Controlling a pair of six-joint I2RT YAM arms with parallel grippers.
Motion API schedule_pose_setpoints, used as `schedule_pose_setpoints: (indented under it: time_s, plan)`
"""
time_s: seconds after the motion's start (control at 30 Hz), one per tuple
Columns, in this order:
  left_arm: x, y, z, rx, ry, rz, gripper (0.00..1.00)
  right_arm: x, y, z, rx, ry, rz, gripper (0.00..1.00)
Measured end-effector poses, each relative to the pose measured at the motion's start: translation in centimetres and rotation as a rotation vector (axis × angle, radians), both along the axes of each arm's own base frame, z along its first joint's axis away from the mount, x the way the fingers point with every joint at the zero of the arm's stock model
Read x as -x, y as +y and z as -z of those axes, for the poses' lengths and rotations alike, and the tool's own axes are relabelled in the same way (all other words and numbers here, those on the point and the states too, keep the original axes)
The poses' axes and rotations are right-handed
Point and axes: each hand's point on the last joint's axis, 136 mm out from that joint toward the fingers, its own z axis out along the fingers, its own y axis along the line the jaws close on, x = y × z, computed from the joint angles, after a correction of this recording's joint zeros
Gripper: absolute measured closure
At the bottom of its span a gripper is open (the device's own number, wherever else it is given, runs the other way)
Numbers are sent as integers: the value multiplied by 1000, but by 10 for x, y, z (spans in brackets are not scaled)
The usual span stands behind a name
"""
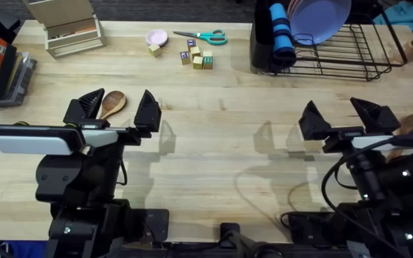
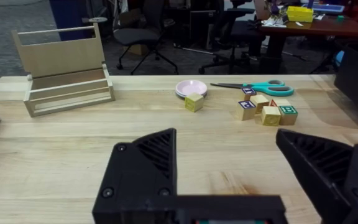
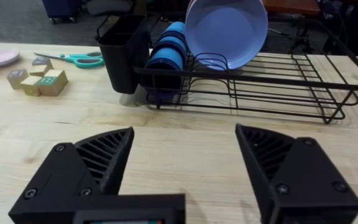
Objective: Pick up the spoon on the table one by one and put them onto the rack
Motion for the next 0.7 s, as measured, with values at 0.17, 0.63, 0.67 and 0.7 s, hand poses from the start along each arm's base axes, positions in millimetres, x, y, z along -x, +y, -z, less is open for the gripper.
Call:
schedule_pose_setpoints:
  time_s: [0.17,0.63,0.67,0.7]
  plan:
    - [0,0,0,0,0,0,7,0,0,2,0,9,1,9]
    - [1,0,5,2,36,1,9,1,0,2,46,23,-3,9]
    - [2,0,6,2,53,1,8,3,0,3,48,38,-4,9]
    - [4,0,4,2,62,1,8,4,0,3,48,53,-6,9]
